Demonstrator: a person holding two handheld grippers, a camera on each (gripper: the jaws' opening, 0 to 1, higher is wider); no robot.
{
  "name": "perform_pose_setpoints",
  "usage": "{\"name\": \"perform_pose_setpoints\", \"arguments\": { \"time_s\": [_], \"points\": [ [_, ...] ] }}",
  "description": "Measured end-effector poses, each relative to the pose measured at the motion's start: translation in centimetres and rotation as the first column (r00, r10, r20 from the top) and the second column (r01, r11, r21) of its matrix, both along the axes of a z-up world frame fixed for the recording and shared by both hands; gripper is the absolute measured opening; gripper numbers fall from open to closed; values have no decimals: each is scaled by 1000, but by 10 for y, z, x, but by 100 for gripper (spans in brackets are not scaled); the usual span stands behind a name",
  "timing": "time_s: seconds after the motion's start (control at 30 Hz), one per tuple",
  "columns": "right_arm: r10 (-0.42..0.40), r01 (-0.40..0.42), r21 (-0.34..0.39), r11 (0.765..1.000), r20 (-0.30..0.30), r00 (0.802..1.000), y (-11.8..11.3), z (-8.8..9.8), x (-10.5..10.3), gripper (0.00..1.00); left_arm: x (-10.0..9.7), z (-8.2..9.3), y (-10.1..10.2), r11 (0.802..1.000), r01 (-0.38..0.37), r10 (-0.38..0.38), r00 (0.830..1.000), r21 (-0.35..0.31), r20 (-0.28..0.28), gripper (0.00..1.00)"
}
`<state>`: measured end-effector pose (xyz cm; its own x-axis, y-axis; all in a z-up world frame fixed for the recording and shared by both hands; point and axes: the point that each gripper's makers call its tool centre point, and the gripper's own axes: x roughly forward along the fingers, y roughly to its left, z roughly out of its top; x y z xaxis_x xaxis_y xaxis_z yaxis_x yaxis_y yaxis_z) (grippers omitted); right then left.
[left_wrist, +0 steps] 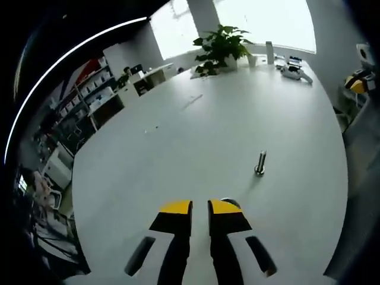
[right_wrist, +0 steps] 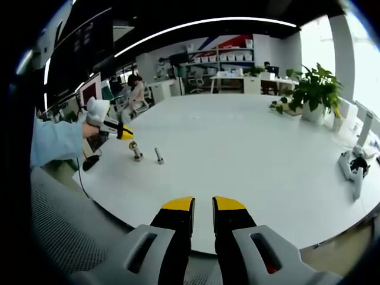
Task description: Place the washer onto the threaded stud by aligning its center hole with the stud, sliding it down to the base, and recovering from edge contact or off-axis alignment until the washer reaches the visible bottom stop.
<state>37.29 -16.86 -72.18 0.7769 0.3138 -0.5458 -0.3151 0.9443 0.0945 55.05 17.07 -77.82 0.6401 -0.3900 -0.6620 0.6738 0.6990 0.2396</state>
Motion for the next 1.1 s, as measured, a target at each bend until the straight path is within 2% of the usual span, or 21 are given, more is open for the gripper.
{"name": "perform_pose_setpoints", "arguments": {
  "time_s": [0.03,0.1,0.13,0.17,0.2,0.27,0.37,0.53,0.57,0.63,0.67,0.73,0.77,0.83,0.87,0.93,0.97,1.0,1.03,1.1],
  "points": [
    [0,0,0,1000,0,1000,0,0,0,14,0,1,-1,1000,-1,1,1000,-5,3,7],
    [0,0,0,1000,0,1000,0,0,0,14,-4,11,-17,995,65,-62,997,-73,36,0],
    [0,0,0,1000,0,1000,0,0,0,14,-6,12,-21,993,69,-66,997,-93,35,0],
    [0,0,0,1000,0,1000,-1,0,0,14,-8,7,-19,996,50,-49,999,-69,20,0],
    [0,0,0,1000,0,1000,-1,-1,0,14,-13,-6,-19,997,72,-73,997,-37,-29,0],
    [0,0,0,1000,1,1000,-1,0,0,14,-21,-26,-17,998,53,-56,993,-31,-103,0],
    [0,0,0,1000,3,1000,-1,0,0,14,-24,-25,-18,997,76,-77,994,-19,-76,0],
    [-3,3,1,1000,3,1000,-1,0,0,14,-14,-11,-13,999,30,-31,999,-34,-23,0],
    [-1,1,2,1000,3,1000,-1,0,0,14,-14,-15,-12,999,16,-17,999,-41,-42,0],
    [1,-1,2,1000,2,1000,-1,-1,0,14,-21,-29,-13,999,8,-14,993,-52,-121,0],
    [1,-1,2,1000,2,1000,-1,-1,0,14,-17,-24,-19,996,16,-23,996,-87,-81,0],
    [0,0,3,1000,2,1000,-1,-1,0,14,-19,-23,-19,998,14,-19,996,-61,-85,0],
    [-1,1,3,1000,2,1000,-2,-1,0,14,-16,-16,-21,998,24,-27,999,-66,-41,0],
    [-2,2,3,1000,3,1000,-2,-1,0,14,-16,-11,-22,997,16,-18,1000,-76,-25,0],
    [-2,2,4,1000,3,1000,-2,-1,0,14,-15,-13,-21,998,14,-16,1000,-67,-23,0],
    [0,0,4,1000,2,1000,-1,-1,0,14,-21,-29,-15,999,-2,-2,995,-48,-98,0],
    [1,-1,5,1000,3,1000,-1,-1,0,14,-11,-22,-26,987,-31,23,998,-159,-50,0],
    [2,-2,5,1000,3,1000,-1,-1,0,14,-18,-26,-22,989,-59,46,994,-134,-103,0],
    [2,-2,5,1000,2,1000,-1,-1,0,14,-23,-24,-20,997,-9,1,996,-82,-91,0],
    [1,-1,5,1000,3,1000,-1,-1,0,14,-25,-21,-20,999,13,-17,998,-49,-68,0]
  ]
}}
